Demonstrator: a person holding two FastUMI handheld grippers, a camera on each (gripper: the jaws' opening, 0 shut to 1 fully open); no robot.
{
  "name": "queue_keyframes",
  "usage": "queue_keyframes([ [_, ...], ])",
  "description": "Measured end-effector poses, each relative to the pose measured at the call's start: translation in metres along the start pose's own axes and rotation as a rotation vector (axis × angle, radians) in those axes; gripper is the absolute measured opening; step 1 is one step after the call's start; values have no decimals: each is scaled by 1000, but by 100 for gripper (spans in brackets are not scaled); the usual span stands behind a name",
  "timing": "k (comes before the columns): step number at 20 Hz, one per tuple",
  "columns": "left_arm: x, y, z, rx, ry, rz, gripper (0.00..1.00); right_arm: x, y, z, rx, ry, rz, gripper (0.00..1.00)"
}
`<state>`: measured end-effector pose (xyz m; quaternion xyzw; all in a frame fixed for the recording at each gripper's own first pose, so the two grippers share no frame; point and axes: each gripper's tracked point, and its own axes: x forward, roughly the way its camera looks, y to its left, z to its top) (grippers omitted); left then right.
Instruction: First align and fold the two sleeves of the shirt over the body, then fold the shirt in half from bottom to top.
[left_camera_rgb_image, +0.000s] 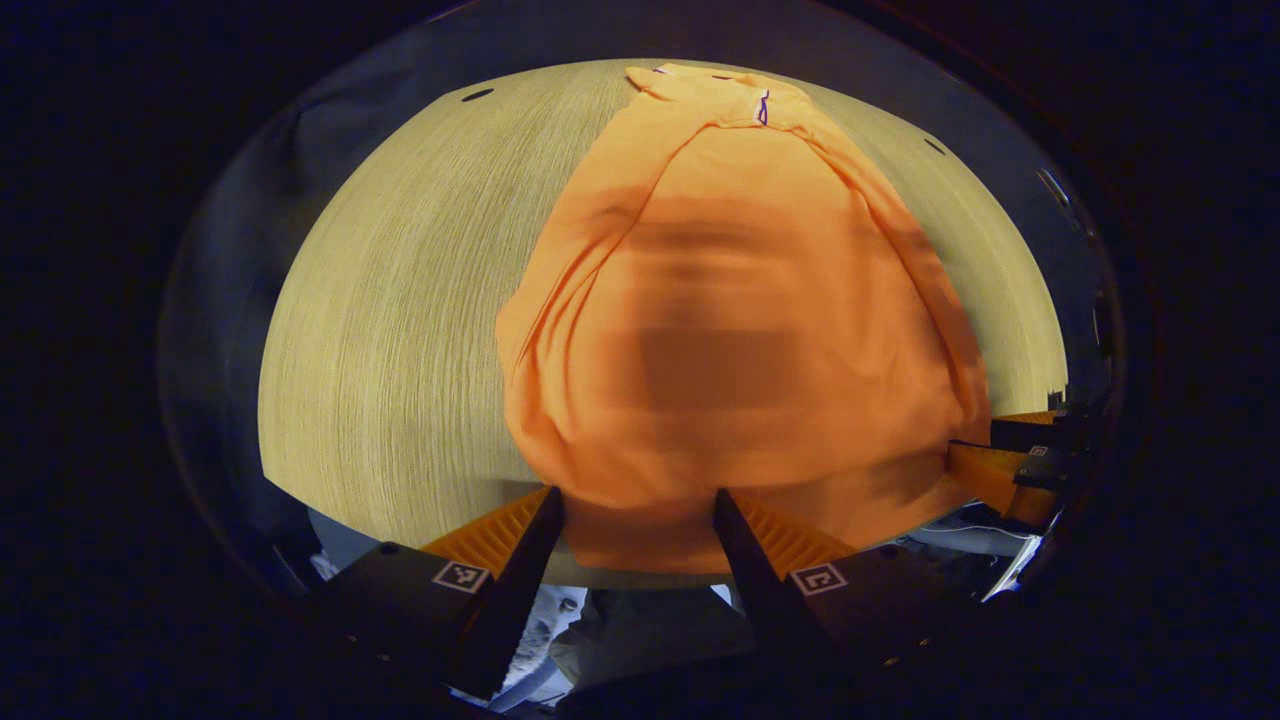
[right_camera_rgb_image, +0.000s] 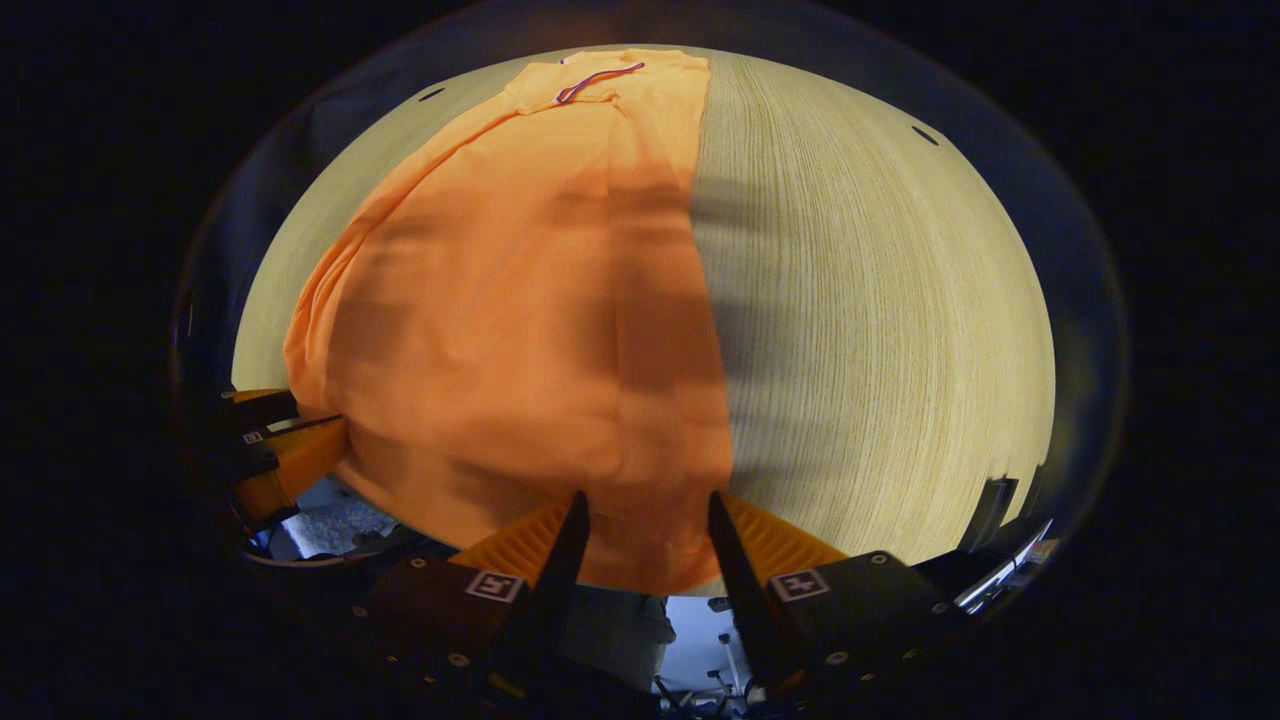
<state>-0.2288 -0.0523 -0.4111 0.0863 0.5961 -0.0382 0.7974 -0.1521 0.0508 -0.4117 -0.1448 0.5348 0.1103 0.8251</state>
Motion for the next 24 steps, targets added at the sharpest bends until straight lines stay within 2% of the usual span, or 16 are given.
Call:
queue_keyframes([
  [1,-1,-1,4,22,-17,-7,91,3,5,3,-4,-1,3,46],
  [2,-1,-3,3,38,-43,-14,82,4,6,3,-15,-4,5,38],
  [3,-2,-3,6,31,-83,-17,67,5,7,3,-17,-9,9,23],
  [4,1,-3,11,-1,-127,-19,38,3,13,5,12,-24,49,22],
  [5,2,-4,10,9,-128,-23,9,3,20,5,43,-33,90,9],
  [6,2,-2,12,29,-150,-32,8,3,24,6,54,-43,135,6],
  [7,2,-1,9,30,-141,-40,1,0,23,6,80,-64,154,6],
  [8,2,-2,13,26,-157,-54,1,5,25,9,95,-77,172,6],
  [9,1,-3,9,10,-150,-74,1,4,26,8,78,-81,182,0],
  [12,1,-2,12,-47,-114,-131,1,2,23,9,49,-93,154,0],
  [15,-8,2,20,-44,-126,-136,1,-7,27,16,49,-108,164,0],
  [24,-48,-8,67,-53,-205,-192,1,-54,13,77,86,-228,171,0],
])
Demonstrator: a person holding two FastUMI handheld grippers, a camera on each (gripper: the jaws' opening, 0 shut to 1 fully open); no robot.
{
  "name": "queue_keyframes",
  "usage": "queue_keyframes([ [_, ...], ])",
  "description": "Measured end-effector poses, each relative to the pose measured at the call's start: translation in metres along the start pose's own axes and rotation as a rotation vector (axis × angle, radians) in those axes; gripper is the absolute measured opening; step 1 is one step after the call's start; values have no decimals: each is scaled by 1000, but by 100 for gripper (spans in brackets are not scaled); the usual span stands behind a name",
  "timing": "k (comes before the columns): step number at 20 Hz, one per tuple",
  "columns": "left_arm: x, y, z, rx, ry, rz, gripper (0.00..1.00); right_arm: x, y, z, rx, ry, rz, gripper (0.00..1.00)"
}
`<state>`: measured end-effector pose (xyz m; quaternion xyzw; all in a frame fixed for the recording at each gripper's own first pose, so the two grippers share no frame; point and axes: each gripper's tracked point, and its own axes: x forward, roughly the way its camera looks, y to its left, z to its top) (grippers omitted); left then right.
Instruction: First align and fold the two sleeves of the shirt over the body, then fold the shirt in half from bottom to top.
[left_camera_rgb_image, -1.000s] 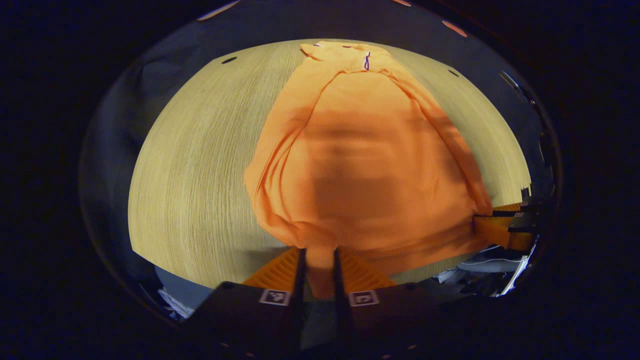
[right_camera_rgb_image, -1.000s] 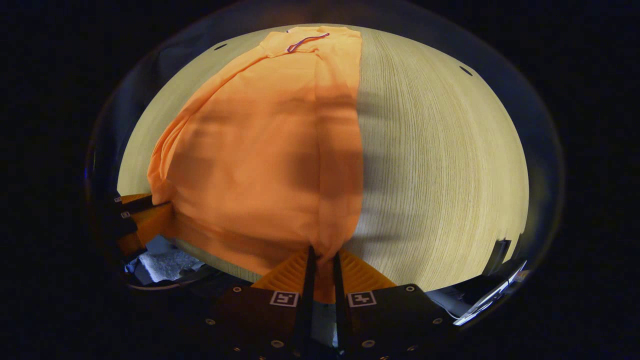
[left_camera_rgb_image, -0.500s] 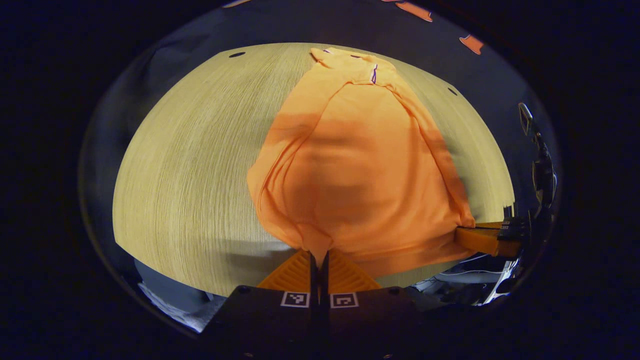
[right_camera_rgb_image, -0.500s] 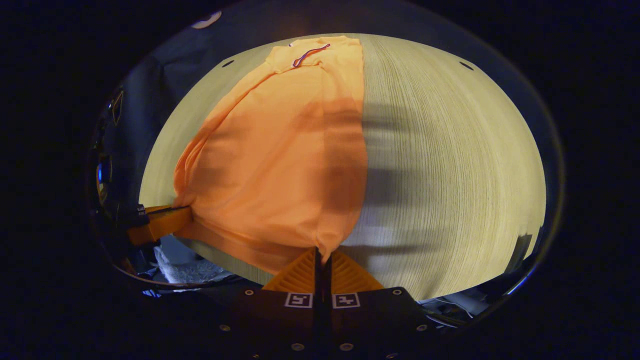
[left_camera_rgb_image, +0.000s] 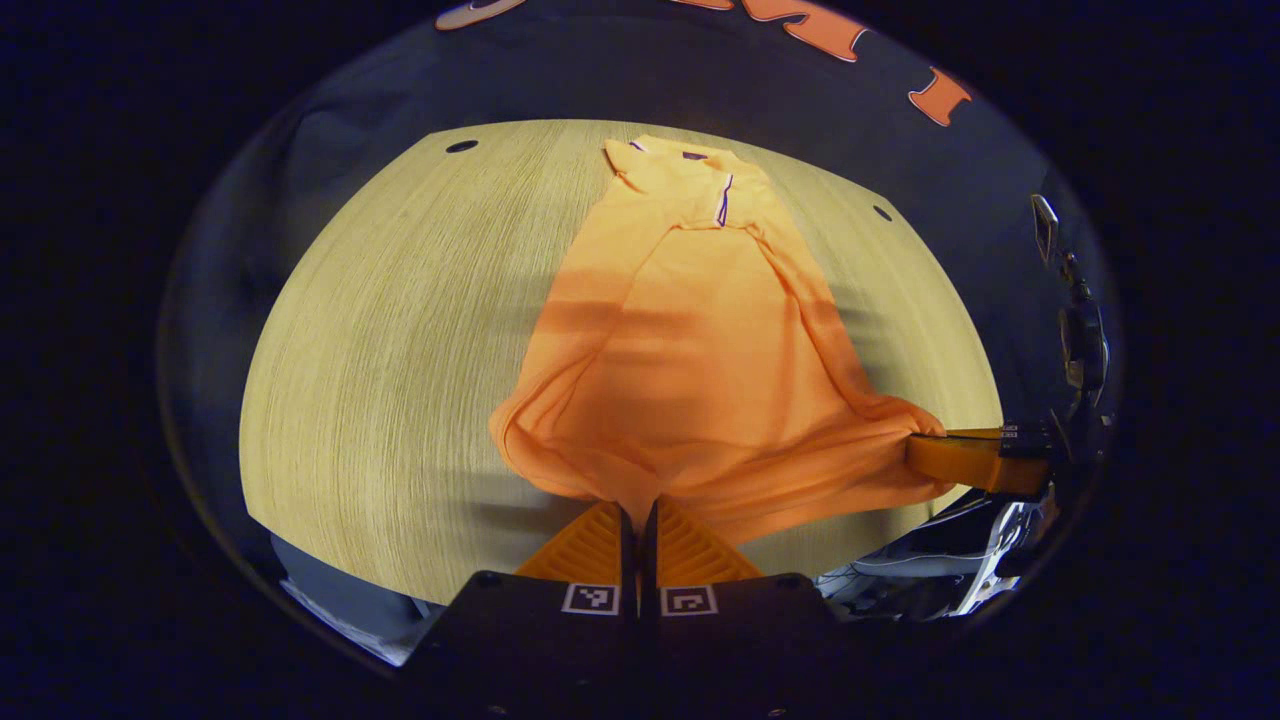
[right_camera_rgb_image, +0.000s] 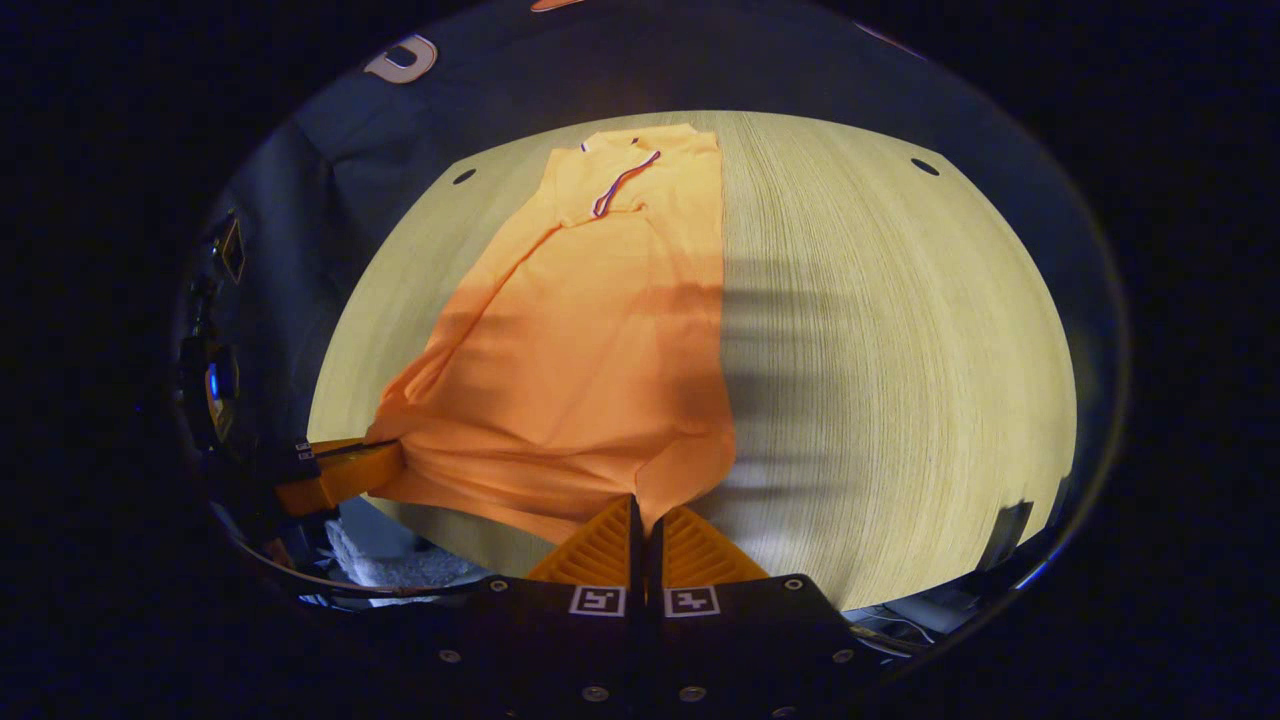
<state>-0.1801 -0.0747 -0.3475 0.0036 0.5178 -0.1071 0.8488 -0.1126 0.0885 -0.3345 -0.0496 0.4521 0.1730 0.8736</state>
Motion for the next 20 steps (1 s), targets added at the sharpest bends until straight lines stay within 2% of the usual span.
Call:
queue_keyframes([
  [4,-14,0,37,4,-55,-15,1,-10,0,30,25,-47,15,0],
  [12,-10,3,99,26,-113,-8,1,-17,-4,101,-11,-122,28,0],
  [20,6,-4,205,22,-229,-41,1,-9,-18,185,-27,-208,8,0],
])
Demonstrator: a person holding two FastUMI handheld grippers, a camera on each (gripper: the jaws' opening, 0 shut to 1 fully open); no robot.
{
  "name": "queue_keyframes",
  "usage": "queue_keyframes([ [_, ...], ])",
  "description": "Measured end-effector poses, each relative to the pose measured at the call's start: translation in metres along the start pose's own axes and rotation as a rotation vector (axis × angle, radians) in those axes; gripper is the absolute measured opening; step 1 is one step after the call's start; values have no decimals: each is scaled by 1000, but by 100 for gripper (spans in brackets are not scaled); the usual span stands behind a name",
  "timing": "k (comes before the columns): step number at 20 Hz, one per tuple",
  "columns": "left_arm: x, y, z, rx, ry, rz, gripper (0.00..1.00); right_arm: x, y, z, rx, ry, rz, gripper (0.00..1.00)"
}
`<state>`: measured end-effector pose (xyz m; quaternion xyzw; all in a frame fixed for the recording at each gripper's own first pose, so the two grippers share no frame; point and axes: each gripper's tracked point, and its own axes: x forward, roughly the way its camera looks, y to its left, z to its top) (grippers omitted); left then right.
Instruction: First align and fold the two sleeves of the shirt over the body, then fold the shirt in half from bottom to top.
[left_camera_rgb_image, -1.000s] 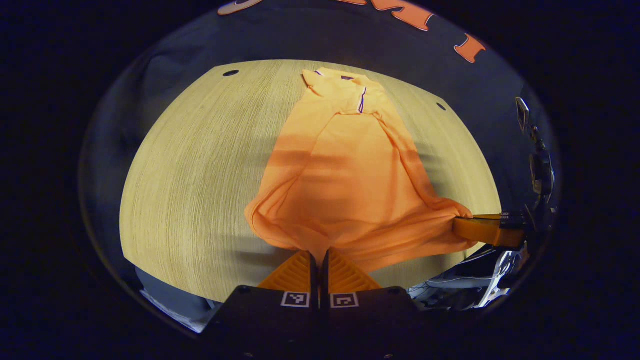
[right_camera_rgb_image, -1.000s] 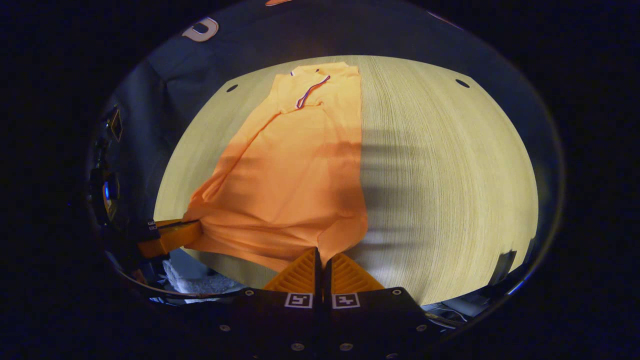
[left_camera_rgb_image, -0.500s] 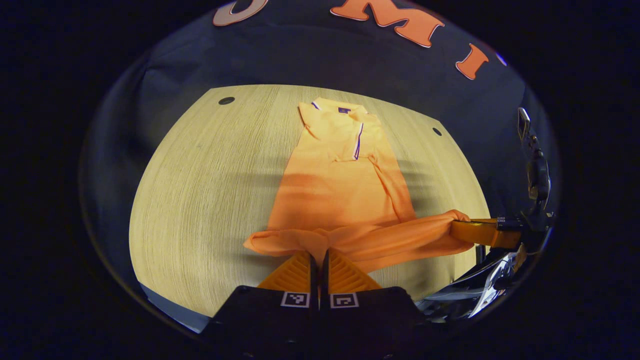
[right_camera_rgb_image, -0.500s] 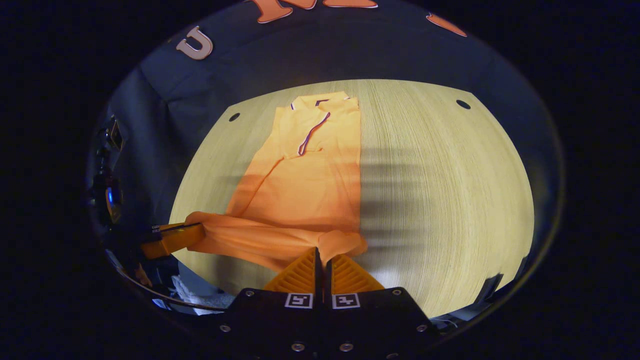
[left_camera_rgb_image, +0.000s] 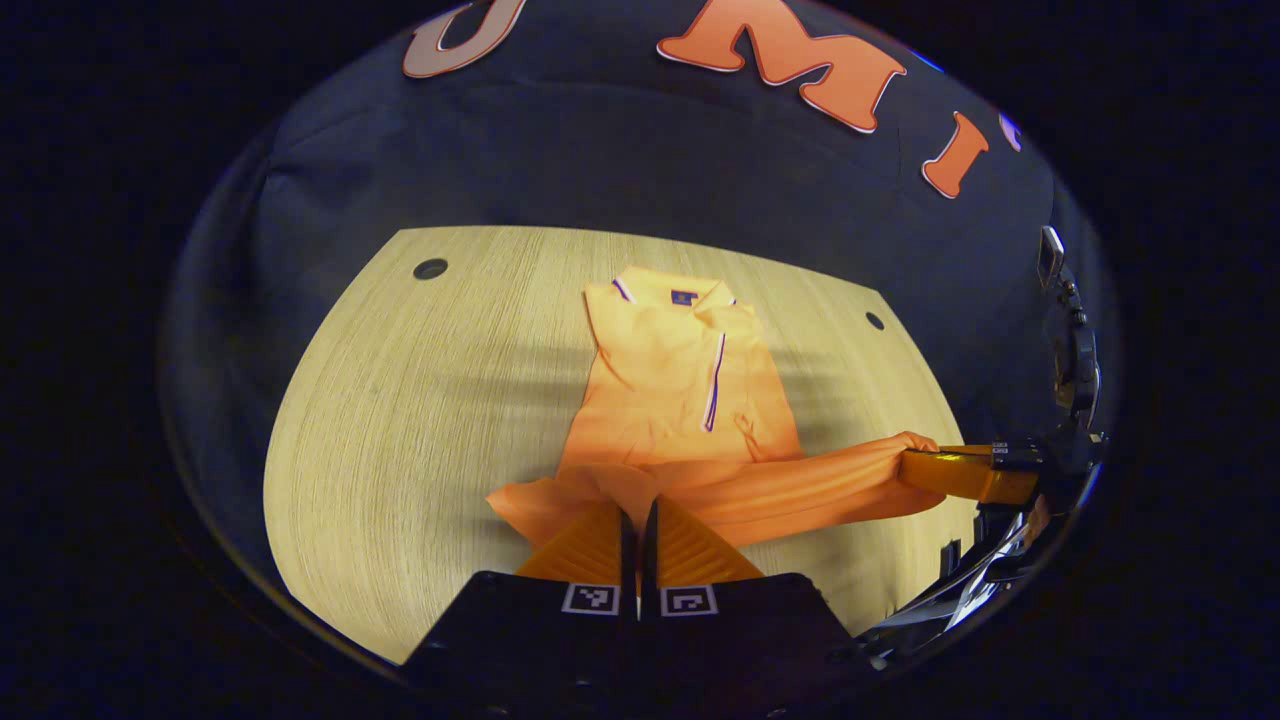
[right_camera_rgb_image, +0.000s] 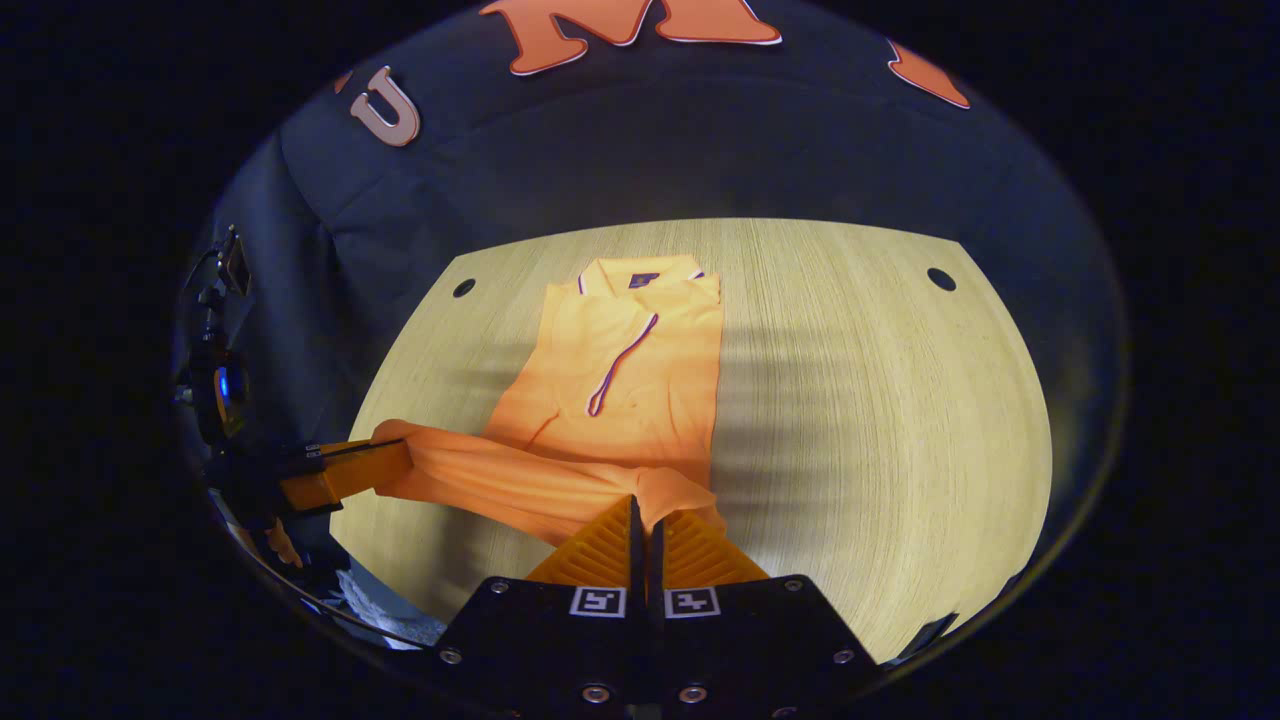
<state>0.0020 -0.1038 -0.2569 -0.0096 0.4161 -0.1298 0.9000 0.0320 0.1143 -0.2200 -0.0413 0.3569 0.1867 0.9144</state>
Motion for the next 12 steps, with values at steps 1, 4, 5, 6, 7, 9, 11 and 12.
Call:
queue_keyframes([
  [1,7,-1,10,2,-10,-3,1,5,-3,8,-2,-3,-4,0],
  [4,28,4,37,28,-22,7,0,20,-8,33,3,-16,-10,0],
  [5,35,3,44,33,-26,5,0,25,-10,40,6,-19,-14,0],
  [6,41,2,52,38,-29,5,0,27,-13,47,3,-26,-19,0],
  [7,49,3,61,42,-35,6,1,31,-16,56,-2,-33,-27,0],
  [9,65,5,77,40,-44,6,0,50,-21,74,-6,-40,-34,0],
  [11,83,8,92,43,-48,12,1,64,-25,87,1,-39,-35,0],
  [12,92,10,99,49,-49,19,0,72,-28,94,2,-38,-35,0],
])
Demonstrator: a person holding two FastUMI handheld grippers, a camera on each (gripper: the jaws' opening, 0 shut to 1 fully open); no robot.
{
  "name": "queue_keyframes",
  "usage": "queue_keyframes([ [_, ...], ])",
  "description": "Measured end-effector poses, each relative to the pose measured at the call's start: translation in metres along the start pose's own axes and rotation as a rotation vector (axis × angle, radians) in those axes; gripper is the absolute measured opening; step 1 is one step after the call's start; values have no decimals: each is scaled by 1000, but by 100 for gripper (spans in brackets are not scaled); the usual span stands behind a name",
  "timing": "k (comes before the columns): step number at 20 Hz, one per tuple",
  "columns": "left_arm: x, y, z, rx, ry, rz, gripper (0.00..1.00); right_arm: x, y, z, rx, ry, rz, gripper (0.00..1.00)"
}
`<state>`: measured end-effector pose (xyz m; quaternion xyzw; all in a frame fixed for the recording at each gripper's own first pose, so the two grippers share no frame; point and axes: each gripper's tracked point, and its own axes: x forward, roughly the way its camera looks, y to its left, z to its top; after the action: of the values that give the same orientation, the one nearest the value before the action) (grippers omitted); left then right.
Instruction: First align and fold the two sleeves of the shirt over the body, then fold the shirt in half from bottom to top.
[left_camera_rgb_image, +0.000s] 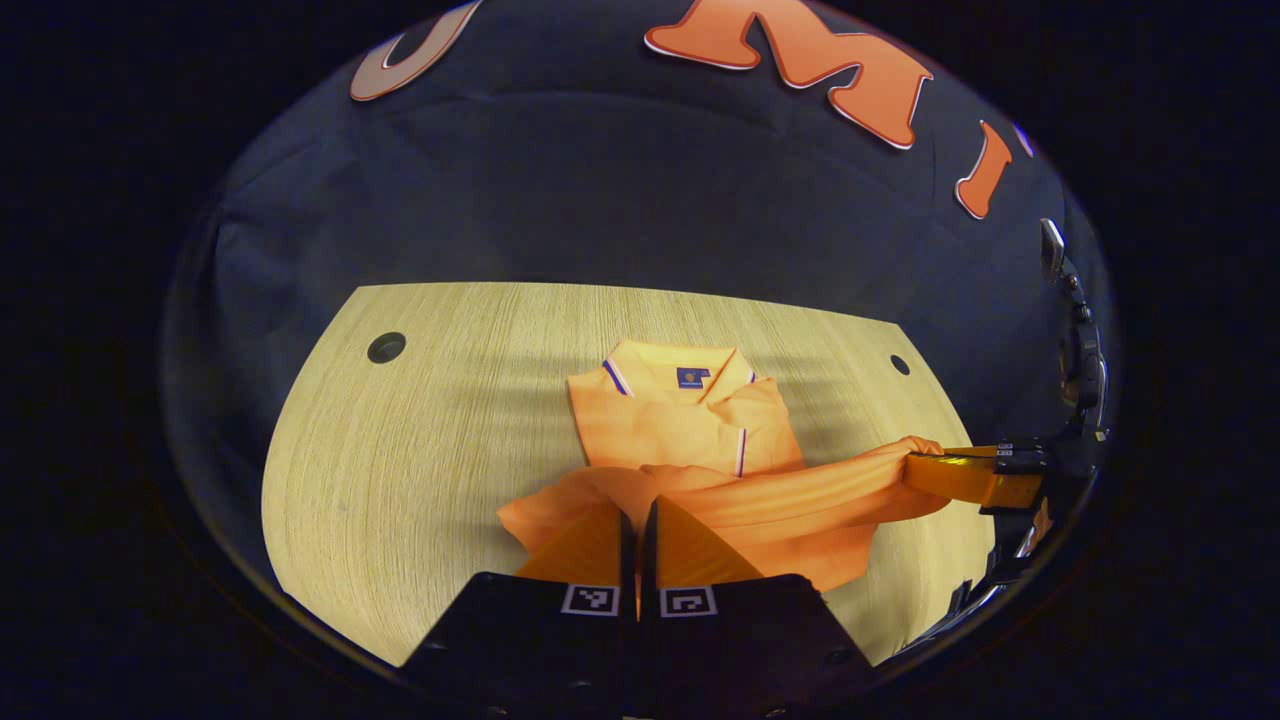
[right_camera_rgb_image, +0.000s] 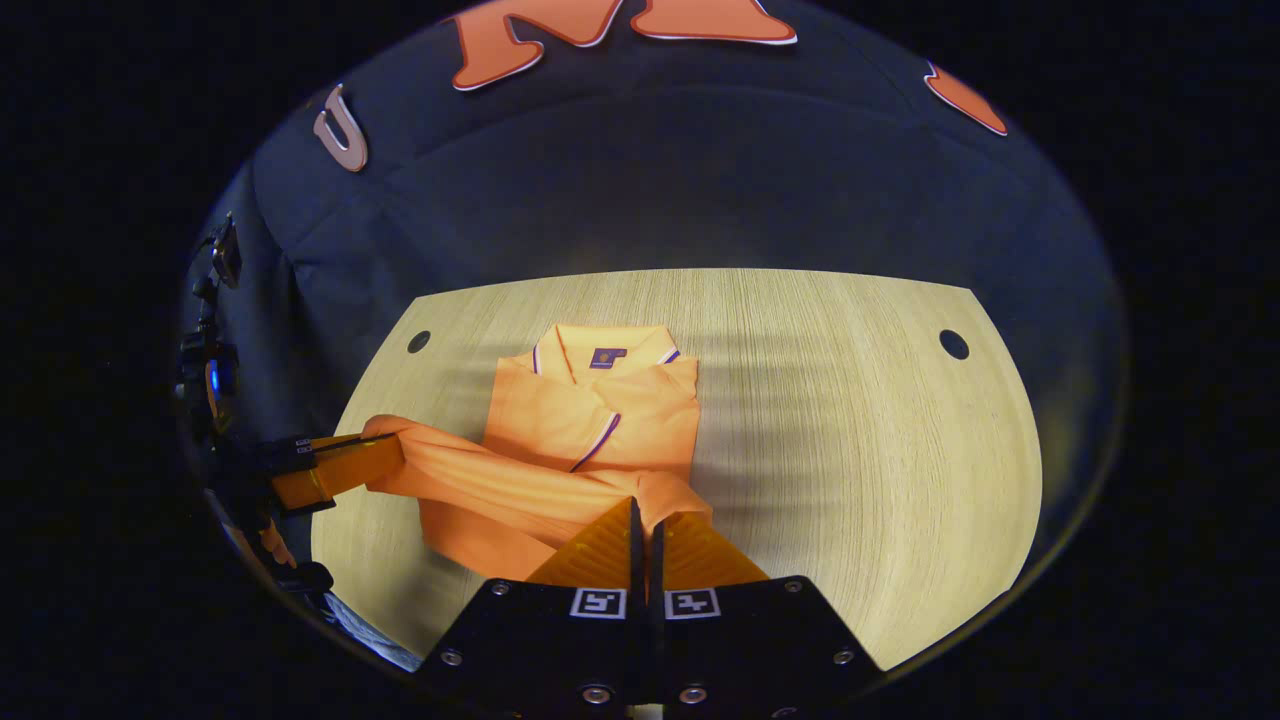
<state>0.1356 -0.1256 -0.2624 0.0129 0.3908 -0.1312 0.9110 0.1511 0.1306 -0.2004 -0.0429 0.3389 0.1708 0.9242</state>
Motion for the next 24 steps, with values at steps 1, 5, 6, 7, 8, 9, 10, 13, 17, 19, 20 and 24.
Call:
queue_keyframes([
  [1,9,2,6,3,-4,3,0,8,-2,7,6,-2,-4,0],
  [5,42,7,25,13,-16,19,1,40,-11,30,33,-1,-11,0],
  [6,47,10,29,13,-18,25,0,46,-12,36,40,-4,-9,0],
  [7,56,13,33,8,-20,31,0,54,-13,41,47,-6,-7,0],
  [8,70,9,37,2,-28,39,0,62,-14,43,49,4,-5,0],
  [9,79,12,40,1,-24,48,0,69,-14,44,49,5,0,0],
  [10,89,16,38,5,-16,60,1,76,-14,45,38,12,10,0],
  [13,104,31,28,0,18,75,1,99,-16,44,16,-2,15,1],
  [17,122,35,25,-20,30,70,1,116,-22,47,31,-17,-13,2],
  [19,125,36,26,-9,34,79,4,117,-28,47,34,-15,-38,17],
  [20,126,35,29,-3,23,72,4,117,-32,47,30,-15,-52,27],
  [24,120,45,46,16,-43,114,86,114,-39,54,28,-46,-85,81],
])
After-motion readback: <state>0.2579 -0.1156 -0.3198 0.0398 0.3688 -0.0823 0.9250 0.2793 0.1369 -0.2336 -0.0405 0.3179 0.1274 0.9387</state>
